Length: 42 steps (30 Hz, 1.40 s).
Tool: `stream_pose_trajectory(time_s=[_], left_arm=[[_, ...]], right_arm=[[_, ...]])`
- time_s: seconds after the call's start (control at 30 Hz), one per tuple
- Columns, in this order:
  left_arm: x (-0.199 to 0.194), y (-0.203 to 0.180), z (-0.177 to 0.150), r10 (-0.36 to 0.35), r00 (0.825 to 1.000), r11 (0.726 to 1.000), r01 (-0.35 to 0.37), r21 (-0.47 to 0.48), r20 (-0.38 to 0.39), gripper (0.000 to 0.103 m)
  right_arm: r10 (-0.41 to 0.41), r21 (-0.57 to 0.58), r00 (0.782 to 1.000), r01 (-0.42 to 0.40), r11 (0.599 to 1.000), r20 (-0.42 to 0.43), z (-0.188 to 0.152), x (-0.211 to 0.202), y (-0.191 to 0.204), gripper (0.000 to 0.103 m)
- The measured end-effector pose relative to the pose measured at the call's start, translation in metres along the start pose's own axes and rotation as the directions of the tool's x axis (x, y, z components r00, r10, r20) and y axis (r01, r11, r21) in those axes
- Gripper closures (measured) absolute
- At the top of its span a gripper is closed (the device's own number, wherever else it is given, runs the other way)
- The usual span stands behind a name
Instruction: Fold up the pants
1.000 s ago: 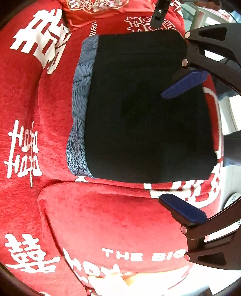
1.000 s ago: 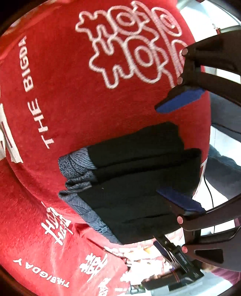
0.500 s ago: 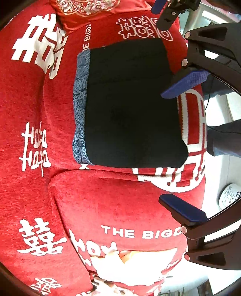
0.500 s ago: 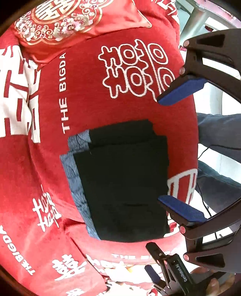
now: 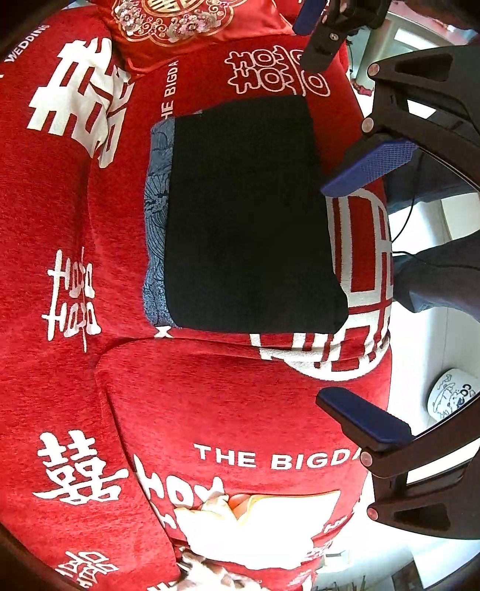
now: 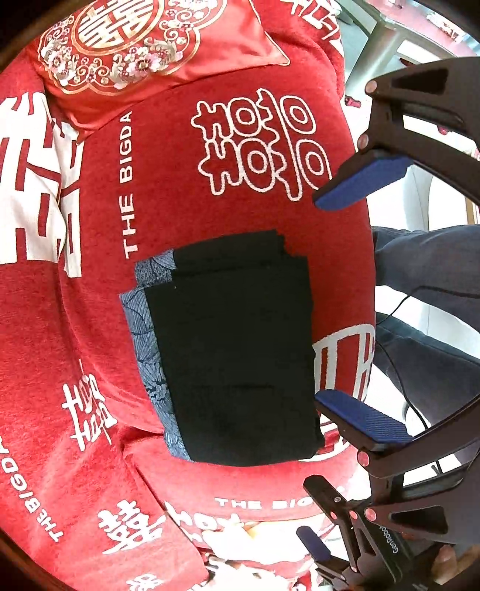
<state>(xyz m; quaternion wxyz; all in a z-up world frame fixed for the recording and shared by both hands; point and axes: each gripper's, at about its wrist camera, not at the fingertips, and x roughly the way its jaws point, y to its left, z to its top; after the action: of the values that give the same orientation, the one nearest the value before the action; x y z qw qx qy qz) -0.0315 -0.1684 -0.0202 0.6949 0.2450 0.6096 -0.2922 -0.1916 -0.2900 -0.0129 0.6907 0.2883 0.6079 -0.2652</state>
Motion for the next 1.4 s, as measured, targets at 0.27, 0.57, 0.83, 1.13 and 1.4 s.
stream_pose_trajectory(time_s=[0.27, 0.57, 0.83, 1.13, 1.4], left_arm=[[-0.005, -0.004, 0.002, -0.001, 1.0, 1.0, 0.001, 0.017, -0.004, 0.0], [-0.007, -0.002, 0.005, -0.002, 1.0, 1.0, 0.002, 0.011, 0.001, 0.0], [-0.01, -0.003, 0.005, 0.0, 1.0, 1.0, 0.0, 0.009, 0.008, 0.0], [-0.014, -0.003, 0.004, 0.01, 1.0, 1.0, -0.01, 0.009, 0.02, 0.0], [-0.015, -0.003, 0.003, 0.014, 1.0, 1.0, -0.014, 0.011, 0.023, 0.0]], right_arm=[[0.003, -0.01, 1.0, -0.003, 1.0, -0.014, 0.003, -0.002, 0.006, 0.005], [-0.002, -0.016, 1.0, 0.001, 1.0, -0.024, 0.006, -0.002, 0.009, 0.005], [-0.003, -0.02, 1.0, 0.002, 1.0, -0.019, 0.005, -0.003, 0.012, 0.005], [-0.001, -0.023, 1.0, 0.001, 1.0, -0.018, 0.006, -0.004, 0.013, 0.005], [-0.002, -0.028, 1.0, 0.001, 1.0, -0.018, 0.006, -0.004, 0.014, 0.005]])
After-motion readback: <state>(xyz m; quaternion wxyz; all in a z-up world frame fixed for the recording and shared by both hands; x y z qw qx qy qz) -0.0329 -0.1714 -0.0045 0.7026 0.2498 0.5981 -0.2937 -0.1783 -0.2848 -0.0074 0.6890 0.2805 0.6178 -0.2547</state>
